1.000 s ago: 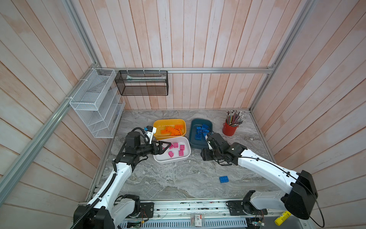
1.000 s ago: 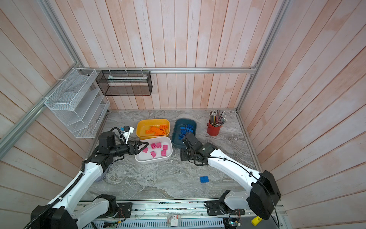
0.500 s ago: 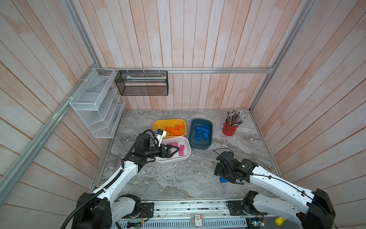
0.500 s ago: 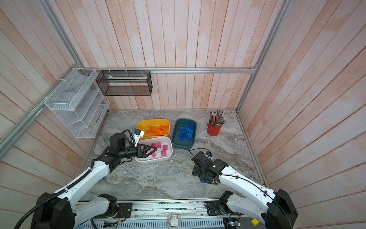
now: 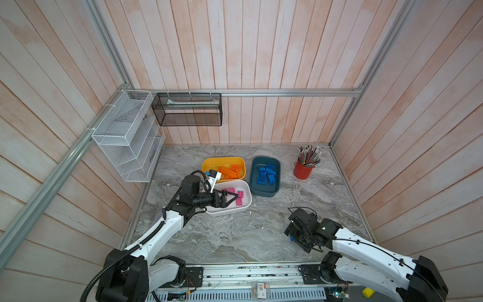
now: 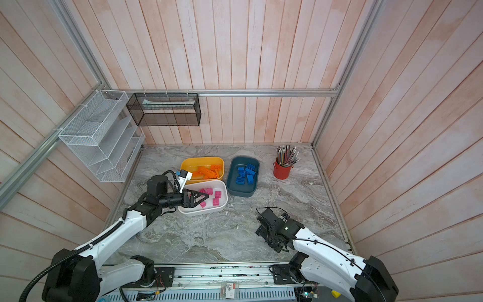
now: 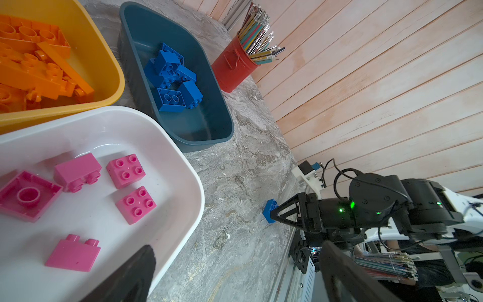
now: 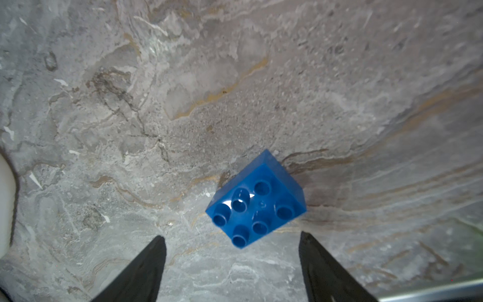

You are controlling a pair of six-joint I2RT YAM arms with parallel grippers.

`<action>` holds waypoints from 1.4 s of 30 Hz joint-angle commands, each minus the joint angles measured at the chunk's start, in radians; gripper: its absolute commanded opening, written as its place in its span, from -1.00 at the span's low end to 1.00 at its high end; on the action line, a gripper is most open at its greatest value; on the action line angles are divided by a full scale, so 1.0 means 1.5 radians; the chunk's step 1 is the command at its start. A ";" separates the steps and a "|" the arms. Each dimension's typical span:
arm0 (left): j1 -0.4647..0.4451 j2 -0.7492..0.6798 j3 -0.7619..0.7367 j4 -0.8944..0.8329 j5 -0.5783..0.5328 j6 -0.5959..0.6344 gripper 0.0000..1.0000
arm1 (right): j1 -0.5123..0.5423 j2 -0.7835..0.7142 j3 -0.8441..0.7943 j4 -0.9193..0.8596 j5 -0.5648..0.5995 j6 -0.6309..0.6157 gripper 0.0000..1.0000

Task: Sort the legos into containers by color
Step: 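Close the right gripper on the blue brick and lift it, then carry the blue brick over the teal tub and open the right gripper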

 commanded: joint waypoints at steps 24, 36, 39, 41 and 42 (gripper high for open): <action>-0.002 -0.018 -0.010 -0.005 -0.024 0.025 0.99 | -0.051 0.213 0.094 -0.009 0.052 -0.124 -0.01; -0.002 -0.010 -0.010 0.003 -0.023 0.022 0.99 | -0.045 0.253 0.136 -0.033 0.081 -0.236 -0.51; -0.002 -0.006 0.000 0.001 -0.023 0.022 0.99 | -0.055 0.228 0.173 -0.034 0.094 -0.260 -0.55; -0.002 -0.006 0.007 -0.002 -0.030 0.022 0.99 | -0.060 0.213 0.211 -0.015 0.105 -0.299 -0.56; -0.002 -0.007 0.012 -0.005 -0.034 0.022 0.99 | -0.062 0.212 0.234 -0.002 0.109 -0.321 -0.56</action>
